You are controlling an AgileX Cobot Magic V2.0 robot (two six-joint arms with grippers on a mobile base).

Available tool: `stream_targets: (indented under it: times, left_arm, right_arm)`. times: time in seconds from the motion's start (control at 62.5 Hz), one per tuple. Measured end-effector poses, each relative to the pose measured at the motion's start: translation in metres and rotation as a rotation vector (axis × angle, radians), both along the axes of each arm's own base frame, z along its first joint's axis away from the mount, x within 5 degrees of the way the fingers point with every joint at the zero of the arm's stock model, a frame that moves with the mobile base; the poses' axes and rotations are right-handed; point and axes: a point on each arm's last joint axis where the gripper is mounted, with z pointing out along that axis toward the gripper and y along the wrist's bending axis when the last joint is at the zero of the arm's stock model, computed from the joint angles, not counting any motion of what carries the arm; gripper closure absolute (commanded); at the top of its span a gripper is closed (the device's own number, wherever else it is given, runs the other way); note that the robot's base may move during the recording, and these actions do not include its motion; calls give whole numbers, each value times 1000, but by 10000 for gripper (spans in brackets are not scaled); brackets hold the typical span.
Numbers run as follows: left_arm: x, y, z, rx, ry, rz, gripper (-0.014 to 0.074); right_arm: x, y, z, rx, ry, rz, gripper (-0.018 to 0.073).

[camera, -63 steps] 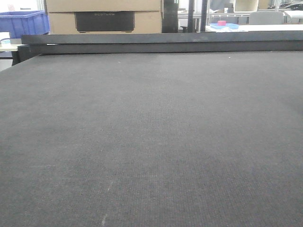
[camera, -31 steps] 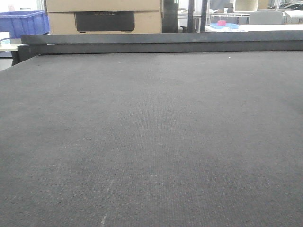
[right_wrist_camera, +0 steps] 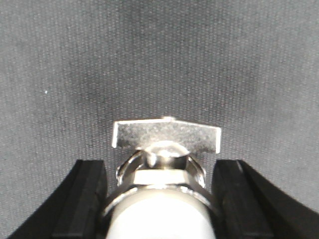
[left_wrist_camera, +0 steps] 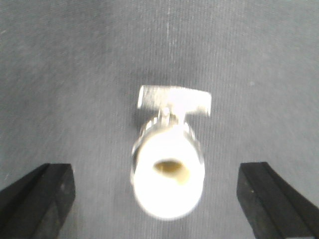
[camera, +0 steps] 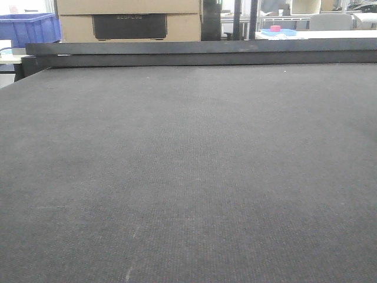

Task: Place valve from conveyor to right shelf box
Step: 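Lift both held valves up off the conveyor belt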

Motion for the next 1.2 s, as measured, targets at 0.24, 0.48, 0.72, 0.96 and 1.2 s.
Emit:
stream_targets:
  times: [0.24, 0.48, 0.72, 0.96, 1.2]
  left_arm:
    - [10, -1, -19, 5, 57, -3, 71]
    - [14, -1, -28, 8, 84, -6, 71]
    - [15, -2, -30, 6, 93, -14, 279]
    - [15, -4, -32, -24, 103, -14, 613]
    - [15, -5, -32, -25, 103, -13, 707]
  right_arm:
    - [0, 0, 0, -1, -4, 0, 721]
    - [1, 0, 0, -1, -10, -1, 721]
    - [1, 0, 0, 0, -16, -1, 721]
    - [2, 0, 0, 0, -20, -1, 721]
    - [-2, 2, 15, 11, -37, -1, 721]
